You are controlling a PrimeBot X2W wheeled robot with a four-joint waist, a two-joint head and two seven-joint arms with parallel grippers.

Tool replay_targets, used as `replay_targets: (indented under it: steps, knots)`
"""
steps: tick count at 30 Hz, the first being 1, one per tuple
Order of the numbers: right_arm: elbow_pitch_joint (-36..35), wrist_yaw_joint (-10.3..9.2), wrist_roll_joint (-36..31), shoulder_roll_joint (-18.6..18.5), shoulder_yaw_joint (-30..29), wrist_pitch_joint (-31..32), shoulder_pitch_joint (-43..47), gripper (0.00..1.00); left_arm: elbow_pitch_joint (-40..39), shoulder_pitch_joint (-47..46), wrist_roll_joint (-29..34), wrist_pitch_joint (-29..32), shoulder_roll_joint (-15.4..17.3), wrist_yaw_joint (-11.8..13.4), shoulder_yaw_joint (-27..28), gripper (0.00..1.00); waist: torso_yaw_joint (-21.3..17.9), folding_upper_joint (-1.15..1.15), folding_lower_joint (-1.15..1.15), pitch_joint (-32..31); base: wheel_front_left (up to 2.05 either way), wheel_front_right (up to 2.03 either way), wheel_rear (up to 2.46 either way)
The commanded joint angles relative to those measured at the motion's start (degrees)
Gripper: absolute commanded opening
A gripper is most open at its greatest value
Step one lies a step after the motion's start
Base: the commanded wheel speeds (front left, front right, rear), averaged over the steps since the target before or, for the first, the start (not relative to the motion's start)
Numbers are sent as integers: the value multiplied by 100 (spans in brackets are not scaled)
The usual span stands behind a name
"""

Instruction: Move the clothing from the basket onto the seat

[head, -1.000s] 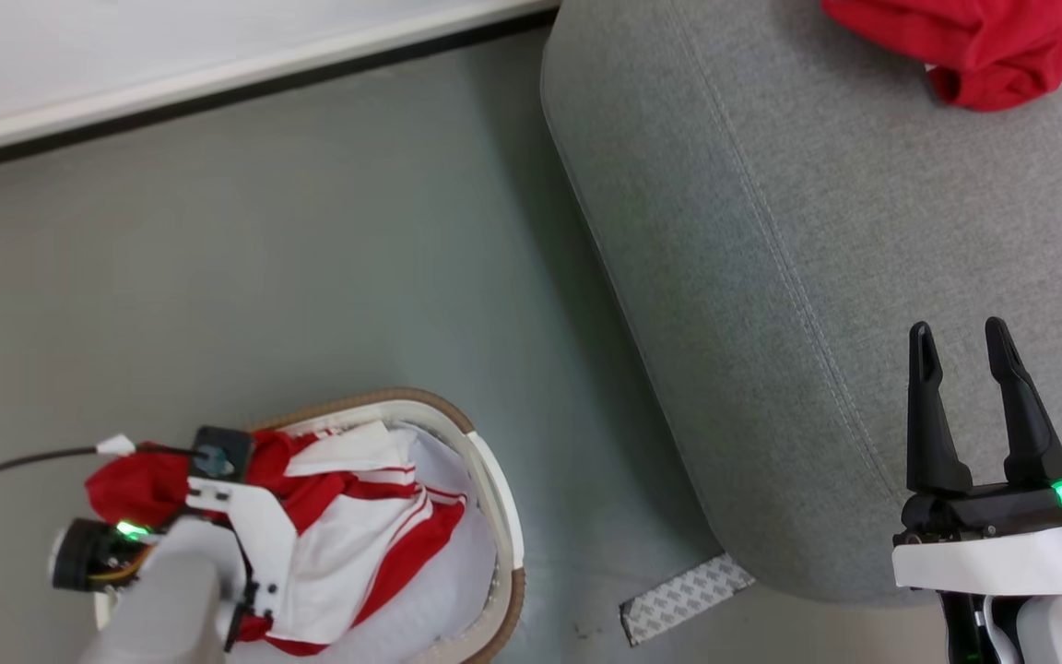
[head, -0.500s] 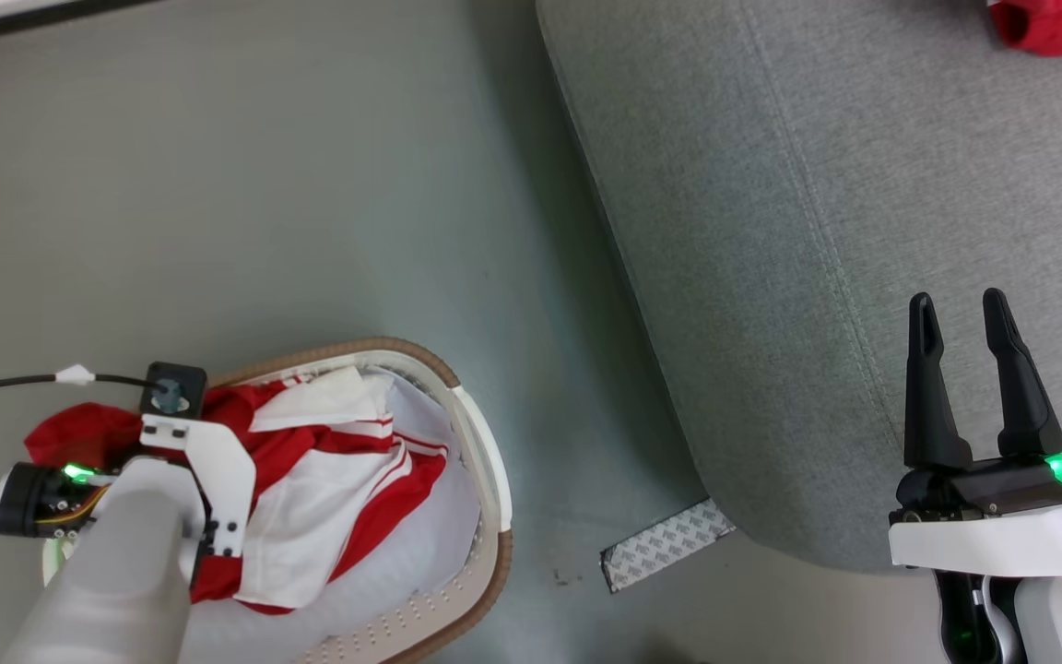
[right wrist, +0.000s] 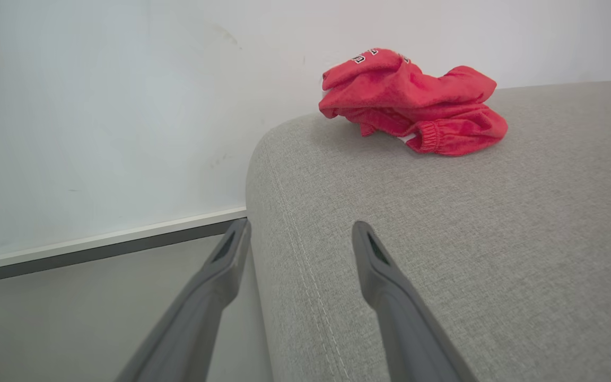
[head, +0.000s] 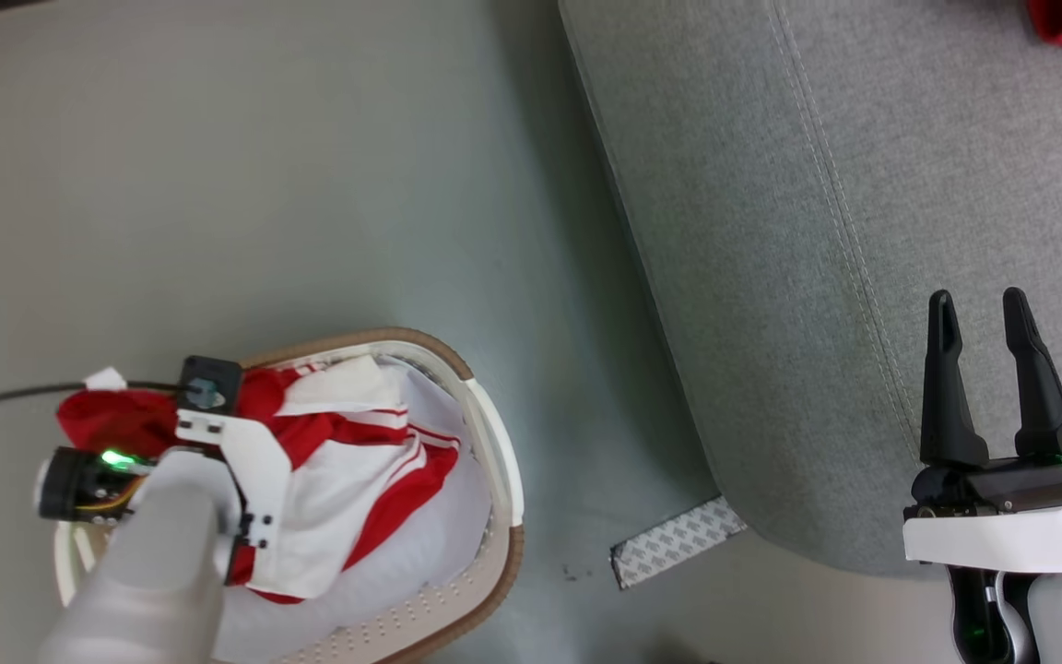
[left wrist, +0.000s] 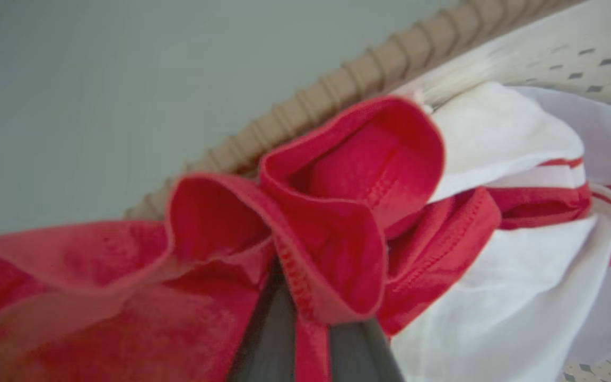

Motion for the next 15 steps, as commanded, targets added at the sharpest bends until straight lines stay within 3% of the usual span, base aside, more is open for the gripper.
replay_targets:
  steps: [1,7,15]
  knots:
    - [33,-13,-53,5,-19,-16,21,100,23,49,-45,-105,-25,-24,8,0,87,0,-1,-126,0,0,0]
    - [120,-13,-263,1,-170,-16,237,100,40,447,-232,-716,-456,-34,12,0,467,0,-1,-811,0,0,0]
    - [246,-13,-482,-189,-193,-16,569,100,-66,1056,-458,-1361,-887,-275,-101,0,1115,0,-1,-2031,0,0,0]
